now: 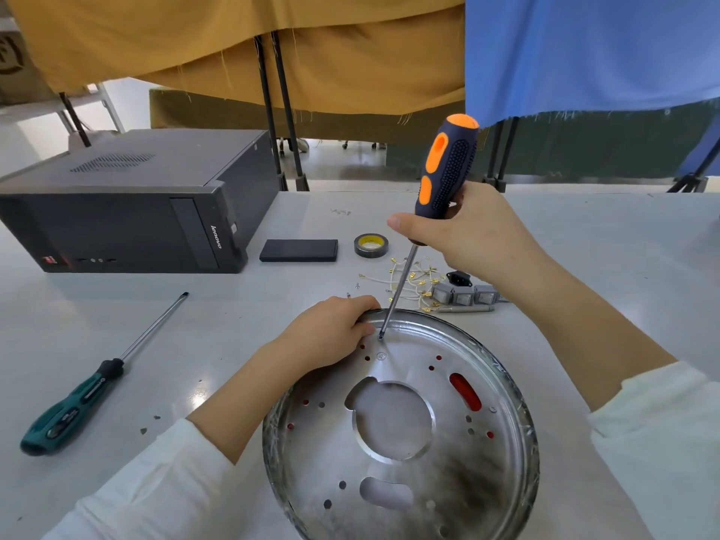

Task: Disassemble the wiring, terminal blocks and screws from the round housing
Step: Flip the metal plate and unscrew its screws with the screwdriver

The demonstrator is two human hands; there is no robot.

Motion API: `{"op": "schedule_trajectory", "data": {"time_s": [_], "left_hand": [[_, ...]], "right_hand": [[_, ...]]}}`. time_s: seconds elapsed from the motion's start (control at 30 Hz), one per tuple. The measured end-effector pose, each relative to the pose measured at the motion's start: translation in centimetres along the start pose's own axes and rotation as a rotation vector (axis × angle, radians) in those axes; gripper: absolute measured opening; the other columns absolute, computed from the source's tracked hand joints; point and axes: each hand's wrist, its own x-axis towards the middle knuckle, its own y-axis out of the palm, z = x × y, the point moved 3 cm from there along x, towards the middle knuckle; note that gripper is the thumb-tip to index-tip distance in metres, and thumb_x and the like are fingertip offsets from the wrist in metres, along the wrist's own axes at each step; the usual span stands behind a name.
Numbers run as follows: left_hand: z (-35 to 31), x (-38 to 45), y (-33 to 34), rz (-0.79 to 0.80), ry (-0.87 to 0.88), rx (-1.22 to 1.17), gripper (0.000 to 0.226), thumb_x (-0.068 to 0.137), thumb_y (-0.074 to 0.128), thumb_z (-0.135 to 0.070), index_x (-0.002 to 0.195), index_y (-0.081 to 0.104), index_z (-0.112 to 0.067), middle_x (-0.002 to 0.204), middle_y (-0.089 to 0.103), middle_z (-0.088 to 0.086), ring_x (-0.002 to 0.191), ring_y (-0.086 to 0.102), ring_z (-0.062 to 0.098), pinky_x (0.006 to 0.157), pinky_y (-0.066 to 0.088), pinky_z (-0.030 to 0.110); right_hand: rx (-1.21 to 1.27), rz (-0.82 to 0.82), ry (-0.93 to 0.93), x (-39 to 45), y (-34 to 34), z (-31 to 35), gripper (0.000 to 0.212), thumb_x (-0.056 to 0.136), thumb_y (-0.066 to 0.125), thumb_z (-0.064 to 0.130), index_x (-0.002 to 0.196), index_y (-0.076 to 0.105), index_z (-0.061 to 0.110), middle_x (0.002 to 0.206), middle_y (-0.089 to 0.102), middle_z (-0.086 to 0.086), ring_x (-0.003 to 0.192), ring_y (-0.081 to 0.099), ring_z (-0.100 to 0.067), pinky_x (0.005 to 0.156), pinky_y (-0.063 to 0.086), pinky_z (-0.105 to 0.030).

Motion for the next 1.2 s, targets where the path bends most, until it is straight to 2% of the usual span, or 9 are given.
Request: {"op": "schedule_trajectory", "data": {"time_s": [0.13,0.33,0.5,0.6,0.73,0.87,0.97,1.13,1.2], "left_hand": [[-0.1,-0.1,0.0,0.009,-0.012,0.024,0.025,0.100,0.044,-0.029,0.124,0.050,-0.027,0.118,0.064,0.003,0.104,0.057,0.028,0.083,0.046,0.036],[-0.1,-0.1,0.1,0.037,-0.056,-0.004,0.024,0.102,0.039,-0.027,0.122,0.052,-0.025,0.117,0.063,0.007,0.103,0.056,0.029,0.088,0.047,0.039],[-0.2,-0.2,0.4,-0.010,-0.107,0.009,0.028,0.101,0.037,-0.023,0.124,0.052,-0.027,0.117,0.062,0.007,0.101,0.056,0.030,0.081,0.046,0.036],[-0.2,-0.2,0.6,-0.045,-0.113,0.059,0.027,0.101,0.037,-0.023,0.123,0.051,-0.028,0.115,0.063,0.006,0.091,0.054,0.027,0.071,0.039,0.032],[-0.1,-0.4,0.6,-0.028,-0.081,0.021,0.026,0.101,0.038,-0.020,0.121,0.051,-0.028,0.112,0.063,0.007,0.083,0.048,0.022,0.070,0.038,0.031],[-0.1,-0.4,0.4,-0.004,-0.046,-0.007,0.022,0.100,0.039,-0.017,0.115,0.052,-0.025,0.108,0.064,0.009,0.089,0.054,0.027,0.075,0.045,0.036],[-0.1,-0.3,0.3,-0.002,-0.047,-0.017,0.026,0.099,0.039,-0.017,0.121,0.052,-0.025,0.110,0.064,0.008,0.098,0.057,0.030,0.082,0.047,0.039],[0.0,-0.6,0.8,-0.049,-0.061,0.014,0.031,0.098,0.039,-0.016,0.123,0.050,-0.030,0.112,0.065,0.006,0.096,0.058,0.029,0.077,0.047,0.036],[0.1,-0.5,0.9,-0.062,-0.064,0.033,0.032,0.097,0.041,-0.015,0.122,0.050,-0.032,0.111,0.065,0.005,0.095,0.058,0.029,0.073,0.045,0.034]], "right_hand": [[-0.190,-0.071,-0.028,-0.5,0.3,0.5,0.046,0.079,0.068,0.054,0.056,0.041,0.025,0.050,0.046,0.009,0.048,0.049,-0.005,0.051,0.036,-0.026],[-0.348,-0.198,-0.024,-1.0,0.8,1.2,0.043,0.078,0.062,0.056,0.054,0.042,0.027,0.052,0.047,0.010,0.053,0.049,-0.007,0.048,0.030,-0.023],[-0.302,-0.197,0.000,-0.6,1.4,1.6,0.039,0.077,0.063,0.040,0.053,0.037,0.023,0.048,0.042,0.007,0.046,0.041,-0.011,0.047,0.027,-0.023],[-0.119,-0.051,-0.035,-0.2,1.7,1.5,0.039,0.076,0.063,0.025,0.055,0.030,0.021,0.047,0.032,0.006,0.048,0.030,-0.016,0.051,0.029,-0.029],[-0.004,0.167,-0.113,0.0,2.1,2.2,0.042,0.078,0.063,0.016,0.058,0.026,0.019,0.050,0.024,0.004,0.050,0.020,-0.011,0.052,0.022,-0.029],[0.066,0.422,-0.157,0.4,1.7,2.7,0.037,0.082,0.066,0.013,0.064,0.034,0.015,0.058,0.029,0.000,0.053,0.025,-0.011,0.049,0.026,-0.019],[0.057,0.506,-0.120,1.0,0.9,2.1,0.036,0.084,0.069,0.018,0.068,0.037,0.015,0.063,0.034,0.001,0.058,0.032,-0.013,0.057,0.032,-0.021],[0.058,0.300,-0.089,0.7,0.4,1.2,0.030,0.082,0.073,0.024,0.074,0.054,0.001,0.051,0.052,0.008,0.046,0.047,-0.002,0.047,0.037,-0.006],[-0.017,0.155,-0.087,0.2,0.2,1.0,0.035,0.078,0.075,0.038,0.075,0.062,0.005,0.054,0.062,0.008,0.049,0.054,-0.003,0.048,0.042,-0.012]]}}
